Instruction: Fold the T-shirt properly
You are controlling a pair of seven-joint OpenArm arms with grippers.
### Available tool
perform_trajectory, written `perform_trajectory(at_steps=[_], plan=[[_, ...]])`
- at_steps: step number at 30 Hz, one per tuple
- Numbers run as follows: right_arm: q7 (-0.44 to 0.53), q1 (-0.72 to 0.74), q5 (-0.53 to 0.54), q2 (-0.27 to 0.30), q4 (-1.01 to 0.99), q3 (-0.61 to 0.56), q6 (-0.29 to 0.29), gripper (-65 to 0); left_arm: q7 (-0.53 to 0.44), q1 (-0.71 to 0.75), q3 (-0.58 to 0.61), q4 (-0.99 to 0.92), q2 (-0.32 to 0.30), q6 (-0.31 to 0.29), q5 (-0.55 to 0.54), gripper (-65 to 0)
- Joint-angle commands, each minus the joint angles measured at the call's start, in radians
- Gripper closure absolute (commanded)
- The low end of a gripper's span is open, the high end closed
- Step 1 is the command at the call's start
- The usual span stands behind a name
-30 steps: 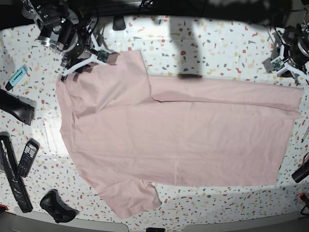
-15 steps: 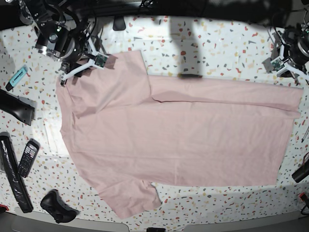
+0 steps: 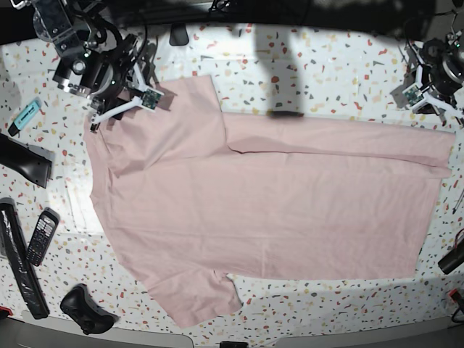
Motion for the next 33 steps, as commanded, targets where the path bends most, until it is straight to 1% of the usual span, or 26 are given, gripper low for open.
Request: perform_trajectory(at_steps=[1,6,8,12,17,24,28,30,33], plan=[[-0.007,-0.013,0.005,0.012,0.003,0.000,-0.006,-25.0,-0.005,-0.003,-0.012,0.013,-0.022,0.014,-0.004,-14.6],[-0.023,-0.072,0.013,0.069,0.096,0.000,-0.006,-25.0,-0.010,-0.003,-0.014,0.013,-0.023,0.014,-0.004,-14.6],[-0.023,-0.078,0.014,0.081,0.129,0.000,-0.029,-25.0,-0.010,-0.003,-0.014,0.013,-0.022,0.014,-0.004,-14.6],[-0.013,-0.077,0.009,0.080,0.147,0.000,-0.051,-25.0,-0.009,-0.003,-0.014,0.013,-0.022,0.014,-0.004,-14.6],[0.041,-0.077,-0.114,0.080,0.145,0.000,-0.095,-25.0,-0.008,-0.003,-0.014,0.013,-0.021,0.014,-0.004,-14.6],[0.082,-0.075,-0.158,0.078,0.106,0.000,-0.095,-25.0,-0.005,-0.003,-0.014,0.013,-0.021,0.014,-0.004,-14.6],[0.141,-0.075,-0.198,0.077,0.056,0.000,-0.097,-25.0,-0.005,-0.003,-0.014,0.013,-0.021,0.014,-0.004,-14.6],[0.159,-0.075,-0.223,0.068,0.035,0.000,-0.116,-25.0,-0.005,-0.003,-0.014,0.013,-0.021,0.014,-0.004,-14.6],[0.195,-0.075,-0.275,0.036,0.028,0.000,-0.141,-25.0,-0.006,-0.003,-0.014,0.013,-0.021,0.014,-0.004,-14.6]])
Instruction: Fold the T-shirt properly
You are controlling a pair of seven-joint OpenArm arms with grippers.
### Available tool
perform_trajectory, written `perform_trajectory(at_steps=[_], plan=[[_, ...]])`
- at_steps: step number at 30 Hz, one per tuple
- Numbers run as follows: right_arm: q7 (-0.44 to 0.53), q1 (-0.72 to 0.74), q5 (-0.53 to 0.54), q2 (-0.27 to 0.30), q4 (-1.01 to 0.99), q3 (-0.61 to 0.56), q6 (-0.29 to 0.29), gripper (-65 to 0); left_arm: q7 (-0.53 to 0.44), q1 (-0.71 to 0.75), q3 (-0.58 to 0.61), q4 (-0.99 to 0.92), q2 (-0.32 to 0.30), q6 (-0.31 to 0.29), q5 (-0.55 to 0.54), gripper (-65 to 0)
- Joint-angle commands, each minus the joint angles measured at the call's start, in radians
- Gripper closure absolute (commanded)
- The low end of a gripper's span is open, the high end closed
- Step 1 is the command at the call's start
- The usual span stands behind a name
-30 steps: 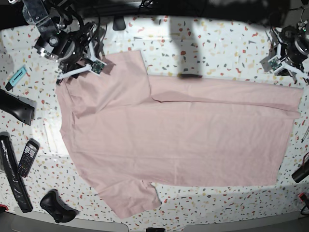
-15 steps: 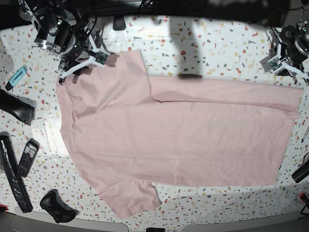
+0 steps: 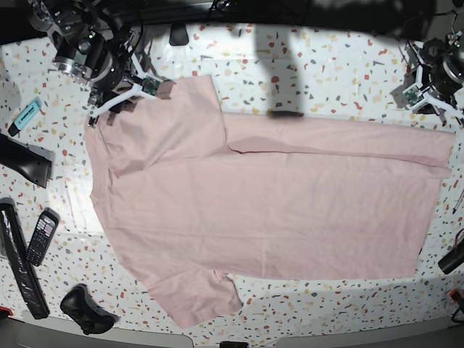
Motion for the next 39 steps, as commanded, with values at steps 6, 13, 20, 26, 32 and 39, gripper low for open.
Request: perform_trajectory(at_steps=[6,13,20,26,32,39], plan=[[0.062,0.027,-0.044,-0.044,-0.005,0.003,-0.028,-25.0,-0.005,-0.003,-0.014,0.013,-0.019,0.014,-0.004,-14.6],[0.060,0.030,-0.044,-0.045,-0.005,0.003,-0.043,-25.0,-0.006,-0.003,-0.014,0.013,-0.019,0.014,-0.004,-14.6],[0.043,0.029,-0.040,-0.051,-0.010,0.003,-0.040,-15.3,-0.005,-0.003,-0.014,0.013,-0.019,0.014,-0.004,-14.6],[0.044,0.039,-0.041,-0.084,-0.071,0.003,-0.040,0.0,-0.005,-0.003,-0.014,0.013,-0.019,0.014,-0.004,-14.6],[0.048,0.037,-0.044,-0.077,-0.059,0.003,-0.041,0.0,-0.005,-0.003,-0.014,0.013,-0.019,0.014,-0.004,-14.6],[0.025,-0.012,-0.039,-0.016,0.090,0.003,-0.076,0.0,-0.007,-0.003,-0.014,0.013,-0.019,0.014,-0.004,-14.6]])
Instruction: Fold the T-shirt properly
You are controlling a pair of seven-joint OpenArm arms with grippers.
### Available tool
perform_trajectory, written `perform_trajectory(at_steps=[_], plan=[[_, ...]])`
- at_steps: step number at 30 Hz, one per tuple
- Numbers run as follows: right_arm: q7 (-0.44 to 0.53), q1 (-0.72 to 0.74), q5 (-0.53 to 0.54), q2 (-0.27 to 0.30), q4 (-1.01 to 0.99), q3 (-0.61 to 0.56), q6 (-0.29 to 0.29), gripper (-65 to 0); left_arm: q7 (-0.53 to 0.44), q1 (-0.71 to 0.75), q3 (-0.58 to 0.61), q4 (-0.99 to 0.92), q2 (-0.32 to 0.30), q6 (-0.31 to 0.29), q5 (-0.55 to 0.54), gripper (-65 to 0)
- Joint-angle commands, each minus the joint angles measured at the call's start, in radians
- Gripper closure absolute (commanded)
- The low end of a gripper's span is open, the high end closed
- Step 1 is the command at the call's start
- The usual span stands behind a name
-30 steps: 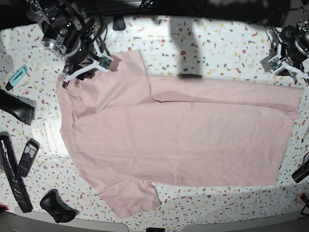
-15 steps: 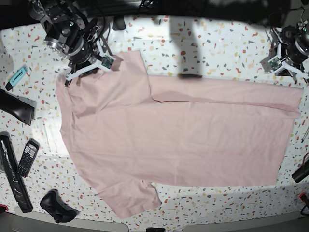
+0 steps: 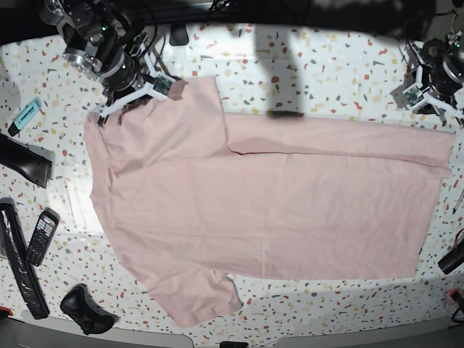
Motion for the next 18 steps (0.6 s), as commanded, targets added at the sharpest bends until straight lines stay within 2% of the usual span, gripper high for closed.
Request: perform_trajectory(at_steps=[1,3,7,11,15,18], plan=[[0.006,0.016,-0.004,0.016,0.034,0.008,-0.036,0.0,-0.009,-0.003,-0.014,0.013,-0.019,0.014,-0.005,-14.6],[0.007,0.018,-0.004,0.016,0.050,0.008,-0.061,0.0,-0.008,-0.003,-0.014,0.013,-0.019,0.014,-0.005,-14.6],[0.008,0.018,-0.005,0.011,0.053,0.008,-0.072,0.0,-0.008,-0.003,-0.014,0.013,-0.019,0.014,-0.005,-14.6],[0.008,0.032,-0.005,0.011,0.053,0.008,-0.137,0.0,-0.009,-0.003,-0.014,0.013,-0.019,0.014,-0.005,-14.6],[0.008,0.086,-0.001,0.011,0.053,0.008,-0.137,0.0,-0.009,-0.003,-0.014,0.013,-0.007,0.014,-0.005,-14.6],[0.008,0.142,0.051,0.010,0.053,0.008,-0.138,0.0,-0.008,-0.003,-0.014,0.013,0.016,0.014,0.000,-14.6]])
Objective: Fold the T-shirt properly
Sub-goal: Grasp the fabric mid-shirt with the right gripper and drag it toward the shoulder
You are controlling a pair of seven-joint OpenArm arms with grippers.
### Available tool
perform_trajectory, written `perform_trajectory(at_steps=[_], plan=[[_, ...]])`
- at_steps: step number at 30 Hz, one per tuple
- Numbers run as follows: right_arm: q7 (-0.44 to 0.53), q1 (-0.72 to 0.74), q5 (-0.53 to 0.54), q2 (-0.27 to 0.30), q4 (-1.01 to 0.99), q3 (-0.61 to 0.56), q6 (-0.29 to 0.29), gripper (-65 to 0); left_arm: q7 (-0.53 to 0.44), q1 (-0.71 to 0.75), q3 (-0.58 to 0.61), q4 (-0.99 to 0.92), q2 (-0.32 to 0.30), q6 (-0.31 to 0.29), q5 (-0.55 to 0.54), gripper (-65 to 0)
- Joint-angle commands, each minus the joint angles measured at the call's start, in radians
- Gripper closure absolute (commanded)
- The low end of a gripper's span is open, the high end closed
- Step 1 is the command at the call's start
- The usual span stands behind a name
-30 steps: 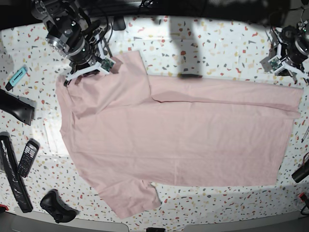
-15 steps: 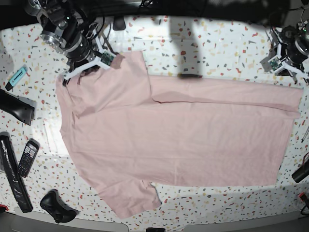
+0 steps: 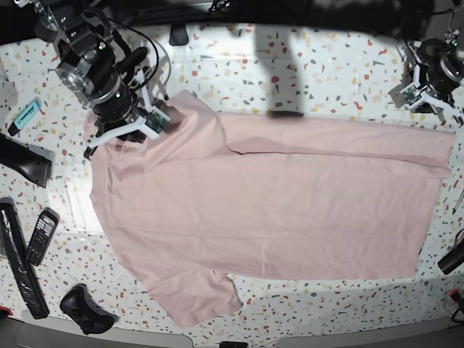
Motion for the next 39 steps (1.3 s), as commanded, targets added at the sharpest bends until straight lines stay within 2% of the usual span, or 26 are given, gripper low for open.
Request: perform_trajectory(at_steps=[1,5,9,20,26,33,39], plan=[[0.012,0.031,0.004,0.012,0.017,0.007,-0.013,0.0,-0.008,-0.003,-0.012,0.013,-0.007,0.015,0.008,-14.6],[0.013,0.111,0.019,-0.030,0.000,0.007,-0.013,0.0,-0.006,-0.005,-0.012,0.013,0.034,0.028,0.059,-14.6],[0.022,0.196,0.074,-0.087,-0.078,0.007,-0.012,0.0,0.006,-0.005,-0.012,0.013,0.061,0.062,0.060,-14.6],[0.045,0.445,0.119,-0.175,-0.330,0.007,-0.012,0.0,0.006,-0.005,-0.012,0.013,0.060,0.071,0.101,-14.6],[0.107,0.559,0.119,-0.229,-0.477,0.007,-0.010,0.0,0.006,-0.005,-0.012,0.013,0.060,0.071,0.101,-14.6],[0.151,0.624,0.118,-0.274,-0.563,0.007,-0.009,0.0,0.006,-0.005,-0.012,0.013,0.061,0.071,0.101,-14.6],[0.115,0.611,0.118,-0.286,-0.557,0.007,-0.009,0.0,0.006,-0.005,-0.012,0.013,0.061,0.071,0.101,-14.6]])
